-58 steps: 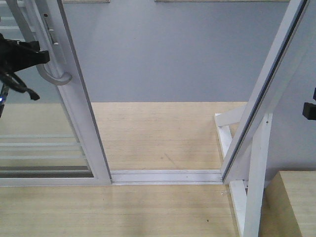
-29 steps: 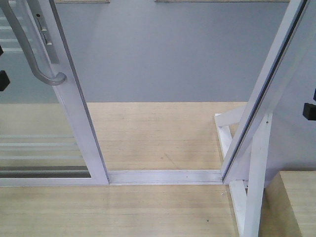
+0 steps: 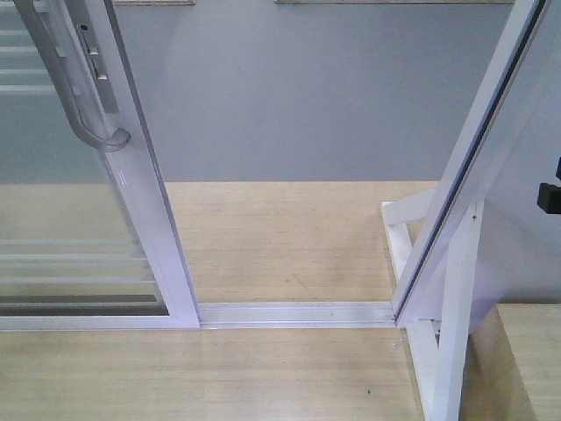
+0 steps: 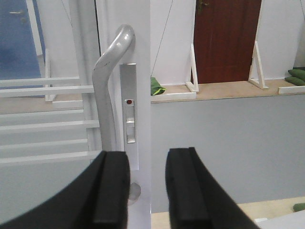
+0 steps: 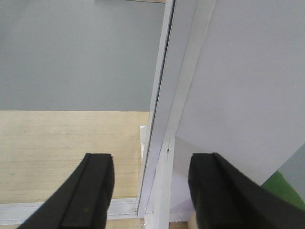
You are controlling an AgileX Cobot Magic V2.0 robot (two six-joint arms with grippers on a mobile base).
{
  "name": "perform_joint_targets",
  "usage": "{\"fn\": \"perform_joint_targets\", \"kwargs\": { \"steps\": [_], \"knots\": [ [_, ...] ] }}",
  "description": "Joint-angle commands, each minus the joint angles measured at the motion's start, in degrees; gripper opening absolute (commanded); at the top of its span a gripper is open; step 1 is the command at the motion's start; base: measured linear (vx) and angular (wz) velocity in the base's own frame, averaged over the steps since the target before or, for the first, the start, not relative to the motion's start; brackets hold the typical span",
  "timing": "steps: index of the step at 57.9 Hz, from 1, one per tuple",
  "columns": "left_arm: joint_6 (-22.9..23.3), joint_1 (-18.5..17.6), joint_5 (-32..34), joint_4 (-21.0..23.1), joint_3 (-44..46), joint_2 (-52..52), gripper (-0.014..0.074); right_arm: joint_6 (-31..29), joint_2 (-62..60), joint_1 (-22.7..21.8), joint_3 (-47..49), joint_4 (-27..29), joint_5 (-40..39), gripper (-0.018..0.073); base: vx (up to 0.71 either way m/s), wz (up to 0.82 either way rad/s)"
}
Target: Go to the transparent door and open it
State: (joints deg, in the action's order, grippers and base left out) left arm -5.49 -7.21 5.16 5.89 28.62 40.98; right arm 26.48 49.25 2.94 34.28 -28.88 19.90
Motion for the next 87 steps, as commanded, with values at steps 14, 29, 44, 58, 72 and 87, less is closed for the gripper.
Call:
{"fn": "perform_joint_targets", "kwargs": {
  "steps": [14, 29, 44, 58, 72, 87],
  "knots": [
    [0.3, 0.9, 4.3, -5.9, -8.3, -15.3, -0.0009, -0.3, -0.5, -0.3, 1.7, -0.9, -3.5, 0.0427, 0.0, 0.0],
    [3.5, 4.4, 4.2, -5.6, -19.9, -27.6, -0.0008, -0.3, -0.5, -0.3, 1.7, -0.9, -3.5, 0.0427, 0.0, 0.0],
    [3.5, 4.3, 3.5, -5.6, -31.6, -42.0, -0.0008, -0.3, -0.5, -0.3, 1.7, -0.9, -3.5, 0.0427, 0.0, 0.0],
    [3.5, 4.0, -2.6, -5.6, -31.3, -41.9, -0.0008, -0.3, -0.5, -0.3, 1.7, -0.9, -3.7, 0.0427, 0.0, 0.0],
    [4.0, 4.0, -1.1, -5.6, -31.1, -41.9, -0.0008, -0.3, -0.5, -0.3, 1.7, -0.9, -3.7, 0.0427, 0.0, 0.0],
    [3.9, 4.0, -1.1, -5.6, -31.1, -41.9, -0.0008, -0.3, -0.5, -0.3, 1.7, -0.9, -3.7, 0.0427, 0.0, 0.0]
  ]
}}
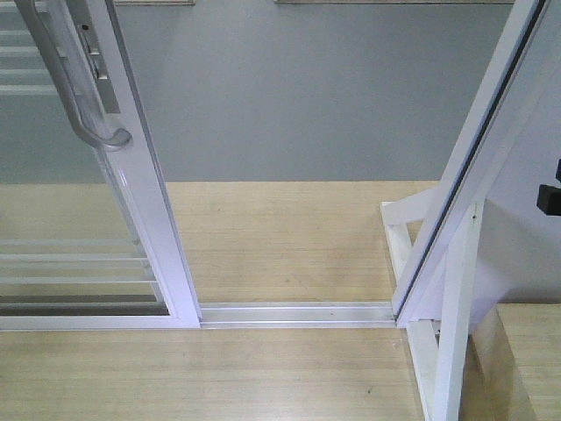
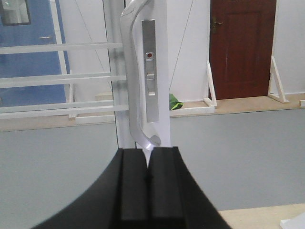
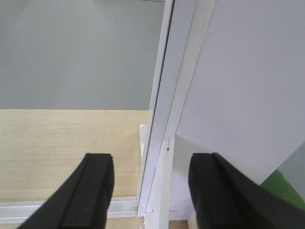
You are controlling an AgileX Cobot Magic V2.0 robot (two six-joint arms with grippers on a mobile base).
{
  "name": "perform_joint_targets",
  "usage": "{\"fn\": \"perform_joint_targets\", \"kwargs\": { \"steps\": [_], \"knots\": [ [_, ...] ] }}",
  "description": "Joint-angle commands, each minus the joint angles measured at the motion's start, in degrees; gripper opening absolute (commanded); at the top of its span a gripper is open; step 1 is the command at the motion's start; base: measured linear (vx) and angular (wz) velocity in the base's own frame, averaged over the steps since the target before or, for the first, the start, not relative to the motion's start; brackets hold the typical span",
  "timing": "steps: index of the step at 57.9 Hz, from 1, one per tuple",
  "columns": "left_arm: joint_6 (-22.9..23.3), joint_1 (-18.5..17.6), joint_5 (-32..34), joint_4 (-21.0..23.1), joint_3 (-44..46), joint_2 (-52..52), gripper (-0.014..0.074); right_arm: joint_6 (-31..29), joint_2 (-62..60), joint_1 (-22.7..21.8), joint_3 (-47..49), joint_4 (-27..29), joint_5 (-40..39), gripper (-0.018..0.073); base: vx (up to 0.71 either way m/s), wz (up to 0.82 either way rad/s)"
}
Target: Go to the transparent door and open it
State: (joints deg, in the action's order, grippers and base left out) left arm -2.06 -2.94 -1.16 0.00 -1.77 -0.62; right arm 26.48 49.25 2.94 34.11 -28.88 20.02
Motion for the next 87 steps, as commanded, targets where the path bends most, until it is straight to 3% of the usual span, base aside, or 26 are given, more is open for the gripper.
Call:
{"fn": "perform_joint_targets", "kwargs": {
  "steps": [1, 12, 21, 30, 37, 51, 56, 59, 65, 87],
  "knots": [
    [0.5, -0.3, 5.2, 0.3, -0.7, -0.3, -0.0008, -0.3, -0.5, -0.3, 1.9, -0.9, -3.8, 0.0427, 0.0, 0.0],
    [0.5, -0.3, 5.2, 0.3, -0.7, -0.3, -0.0008, -0.3, -0.5, -0.3, 1.9, -0.6, -3.6, 0.0427, 0.0, 0.0],
    [0.5, -0.3, 5.2, 0.3, -0.7, -0.3, -0.0007, -4.8, -4.4, -2.2, -0.8, 6.3, -3.5, 0.0371, 0.0, 0.0],
    [0.5, -0.3, 5.2, 0.3, -0.7, -0.3, -0.0007, -15.8, -14.1, -6.5, -10.0, 16.6, -10.0, 0.0177, 0.0, 0.0],
    [0.5, -0.3, 5.2, 0.3, -0.7, -0.3, -0.0007, -22.0, -23.4, -7.1, -17.4, 17.7, -16.6, -0.0015, 0.0, 0.0],
    [0.5, -0.3, 5.2, 0.3, -0.7, -0.3, -0.0007, -24.1, -42.6, -7.1, -31.4, 27.8, -20.0, -0.0012, 0.0, 0.0],
    [0.5, -0.3, 5.2, 0.3, -0.7, -0.3, -0.0007, -24.1, -48.5, -7.1, -36.5, 26.3, -20.9, -0.0012, 0.0, 0.0],
    [0.5, -0.3, 5.2, 0.3, -0.7, -0.3, -0.0007, -24.0, -51.4, -7.1, -36.0, 25.9, -14.9, -0.0012, 0.0, 0.0],
    [0.5, -0.3, 5.2, 0.4, -0.7, -0.3, -0.0007, -23.9, -51.0, -7.0, -36.1, 25.1, -13.6, -0.0009, 0.0, 0.0],
    [0.5, -0.3, 5.1, 0.4, -0.7, -0.2, -0.0006, -23.9, -50.8, -7.0, -36.1, 25.1, -17.3, -0.0009, 0.0, 0.0]
  ]
}}
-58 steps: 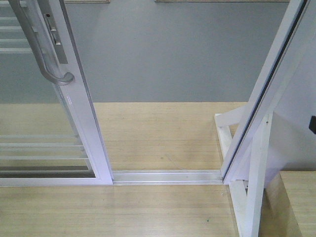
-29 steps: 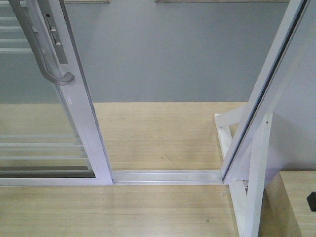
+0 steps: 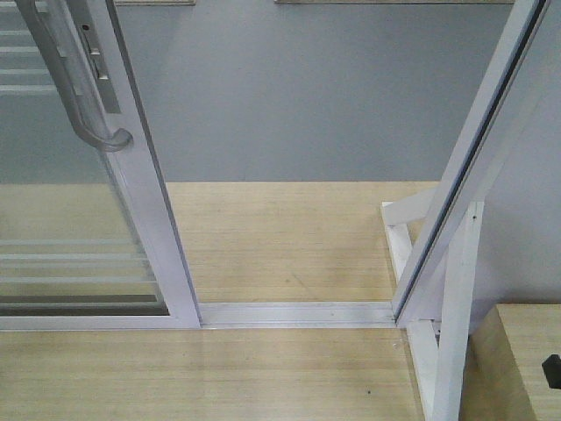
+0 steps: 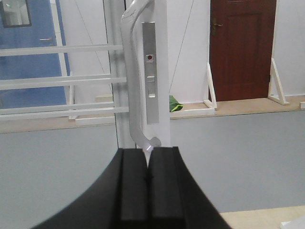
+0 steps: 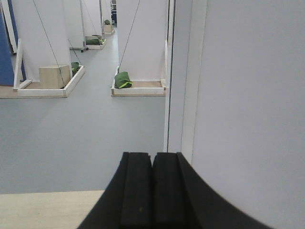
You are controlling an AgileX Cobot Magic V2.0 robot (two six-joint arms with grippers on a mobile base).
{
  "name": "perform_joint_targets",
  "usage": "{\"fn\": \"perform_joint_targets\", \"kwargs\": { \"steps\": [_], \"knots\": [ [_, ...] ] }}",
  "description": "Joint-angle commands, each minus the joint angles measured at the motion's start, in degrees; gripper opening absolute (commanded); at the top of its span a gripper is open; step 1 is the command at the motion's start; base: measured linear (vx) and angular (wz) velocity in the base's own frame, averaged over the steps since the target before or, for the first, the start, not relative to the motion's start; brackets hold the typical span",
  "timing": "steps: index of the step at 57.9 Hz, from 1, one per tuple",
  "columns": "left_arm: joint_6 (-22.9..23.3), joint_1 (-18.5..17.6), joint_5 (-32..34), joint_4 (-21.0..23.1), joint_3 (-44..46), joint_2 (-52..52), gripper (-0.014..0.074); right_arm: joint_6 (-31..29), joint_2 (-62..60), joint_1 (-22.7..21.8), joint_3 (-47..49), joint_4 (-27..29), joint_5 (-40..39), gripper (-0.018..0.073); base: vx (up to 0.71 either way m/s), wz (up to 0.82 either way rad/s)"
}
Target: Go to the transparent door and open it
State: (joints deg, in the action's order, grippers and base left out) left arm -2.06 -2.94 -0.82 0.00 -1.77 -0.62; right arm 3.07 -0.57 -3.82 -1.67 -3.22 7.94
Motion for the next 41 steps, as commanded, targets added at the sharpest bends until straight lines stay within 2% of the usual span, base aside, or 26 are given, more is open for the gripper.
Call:
{"fn": "perform_joint_targets", "kwargs": {
  "steps": [1, 41],
  "knots": [
    [0.5, -0.3, 4.8, 0.4, -0.7, -0.2, -0.0006, -0.5, -1.0, -0.3, -0.3, -0.6, -5.3, -0.0009, 0.0, 0.0],
    [0.5, -0.3, 4.8, 0.4, -0.7, -0.2, -0.0006, -0.5, -1.0, -0.3, -0.3, -0.7, -5.3, -0.0009, 0.0, 0.0]
  ]
}}
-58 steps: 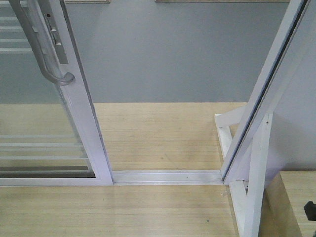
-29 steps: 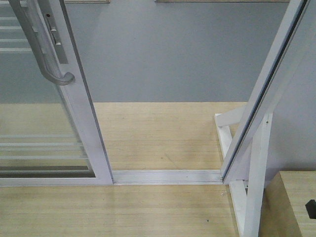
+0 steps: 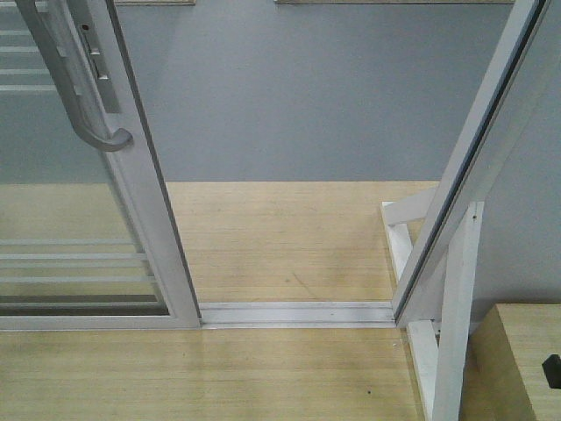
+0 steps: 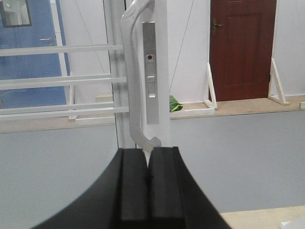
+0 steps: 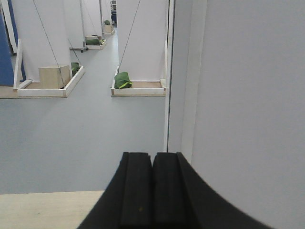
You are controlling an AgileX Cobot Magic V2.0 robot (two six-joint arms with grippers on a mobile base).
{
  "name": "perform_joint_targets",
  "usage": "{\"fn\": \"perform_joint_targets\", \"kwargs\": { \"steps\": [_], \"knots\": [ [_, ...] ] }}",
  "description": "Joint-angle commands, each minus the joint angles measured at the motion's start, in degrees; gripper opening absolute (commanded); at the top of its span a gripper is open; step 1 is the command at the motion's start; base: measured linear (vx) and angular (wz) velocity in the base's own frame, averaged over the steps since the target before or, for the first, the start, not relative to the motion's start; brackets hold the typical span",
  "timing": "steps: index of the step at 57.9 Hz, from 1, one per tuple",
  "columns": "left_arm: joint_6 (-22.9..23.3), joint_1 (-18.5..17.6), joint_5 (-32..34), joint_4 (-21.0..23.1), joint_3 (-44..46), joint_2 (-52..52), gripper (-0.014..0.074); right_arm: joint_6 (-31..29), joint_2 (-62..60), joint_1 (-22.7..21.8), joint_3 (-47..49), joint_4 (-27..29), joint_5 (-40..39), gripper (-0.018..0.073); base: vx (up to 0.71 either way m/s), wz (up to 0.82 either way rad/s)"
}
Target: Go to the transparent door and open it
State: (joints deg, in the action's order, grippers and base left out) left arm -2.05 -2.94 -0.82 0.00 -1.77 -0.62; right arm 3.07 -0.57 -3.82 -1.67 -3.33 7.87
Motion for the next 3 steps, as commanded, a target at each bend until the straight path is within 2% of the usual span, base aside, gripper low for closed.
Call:
{"fn": "perform_joint_targets", "kwargs": {
  "steps": [1, 3],
  "knots": [
    [0.5, -0.3, 4.8, 0.4, -0.7, -0.2, -0.0006, -0.5, -1.0, -0.3, -0.3, -0.6, -5.2, -0.0009, 0.0, 0.0],
    [0.5, -0.3, 4.8, 0.4, -0.7, -0.2, -0.0006, -0.5, -1.0, -0.3, -0.3, -0.6, -5.2, -0.0009, 0.0, 0.0]
  ]
}}
